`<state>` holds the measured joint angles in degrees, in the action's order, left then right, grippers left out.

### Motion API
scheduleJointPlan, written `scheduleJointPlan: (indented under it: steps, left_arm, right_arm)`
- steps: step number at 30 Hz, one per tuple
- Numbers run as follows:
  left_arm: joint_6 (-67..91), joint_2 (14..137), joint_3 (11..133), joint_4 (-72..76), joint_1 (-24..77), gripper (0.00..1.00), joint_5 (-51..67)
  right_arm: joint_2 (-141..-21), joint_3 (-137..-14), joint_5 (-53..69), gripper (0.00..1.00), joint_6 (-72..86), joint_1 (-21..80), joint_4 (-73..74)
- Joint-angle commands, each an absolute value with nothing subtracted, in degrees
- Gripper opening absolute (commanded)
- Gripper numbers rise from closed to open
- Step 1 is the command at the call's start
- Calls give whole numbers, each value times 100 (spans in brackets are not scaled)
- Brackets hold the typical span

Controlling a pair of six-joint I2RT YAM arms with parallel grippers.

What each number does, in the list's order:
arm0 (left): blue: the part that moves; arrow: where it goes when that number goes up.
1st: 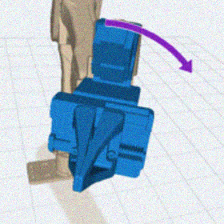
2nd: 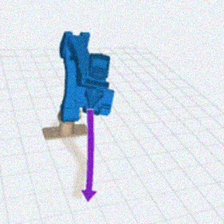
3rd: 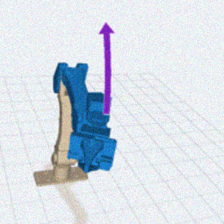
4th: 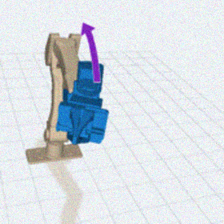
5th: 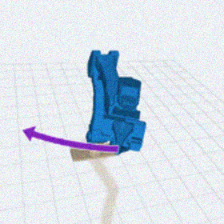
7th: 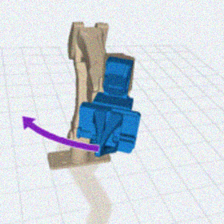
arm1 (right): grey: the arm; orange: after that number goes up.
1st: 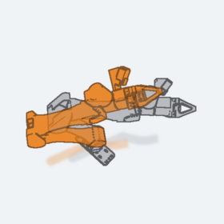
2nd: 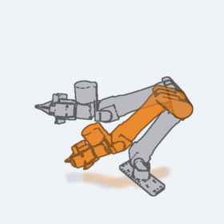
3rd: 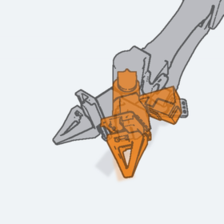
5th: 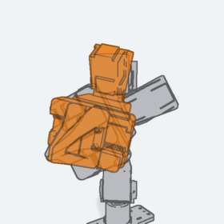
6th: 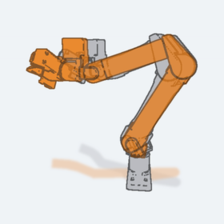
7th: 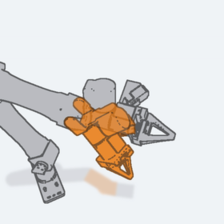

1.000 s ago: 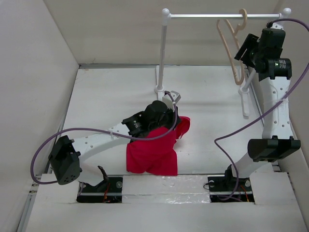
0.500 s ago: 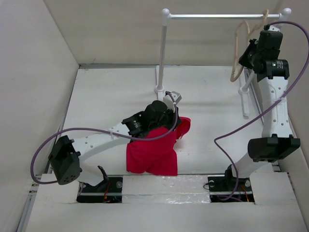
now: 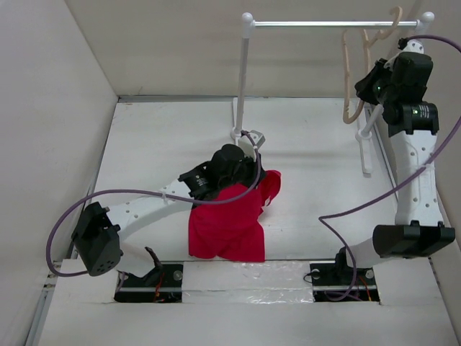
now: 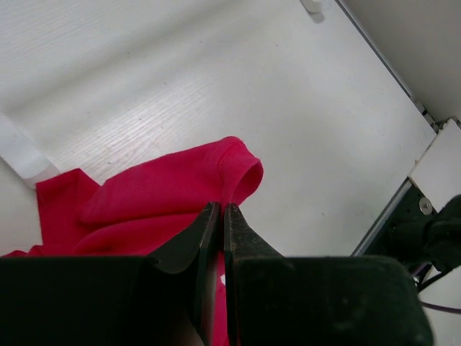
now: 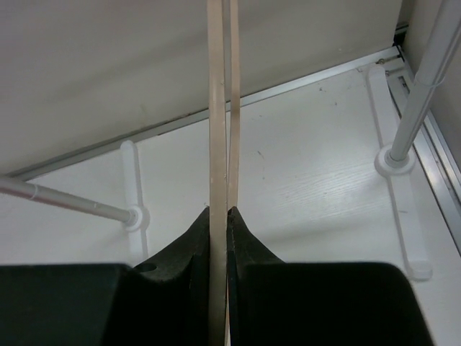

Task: Place the t-shirt on the hanger
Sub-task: Pick up the hanger from the clothesline, then place the T-shirt on the hanger.

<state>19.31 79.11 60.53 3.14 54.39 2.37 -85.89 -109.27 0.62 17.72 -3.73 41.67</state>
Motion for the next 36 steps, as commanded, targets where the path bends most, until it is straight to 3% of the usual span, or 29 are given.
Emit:
scheduleJointPlan:
  steps: [1,10,14,22,29,36]
  left_arm:
    - [1837,7866,6380,615,5177,0,351]
    - [1740,7858,6425,598,4817,0,404]
    - [1766,7954,6477,694,4702,0,396]
    - [1767,8296,6705,835,4351,0,431]
    - [1767,8727,6996,896,3815,0,624]
    - [1819,8886,7172,861,3814,0,642]
  right_arm:
    - [-7737,-10408,711,0,1837,-404,3113]
    - [-6663,-9124,1353,0,2039,-404,2768]
    - [-6189,-8580,1775,0,2354,25,3539]
    - [-4081,-7445,2443,0,3418,843,4920]
    - [-3683,-7470,2610,0,3472,844,6607]
    - [-3911,-7392,3094,0,2953,844,7189]
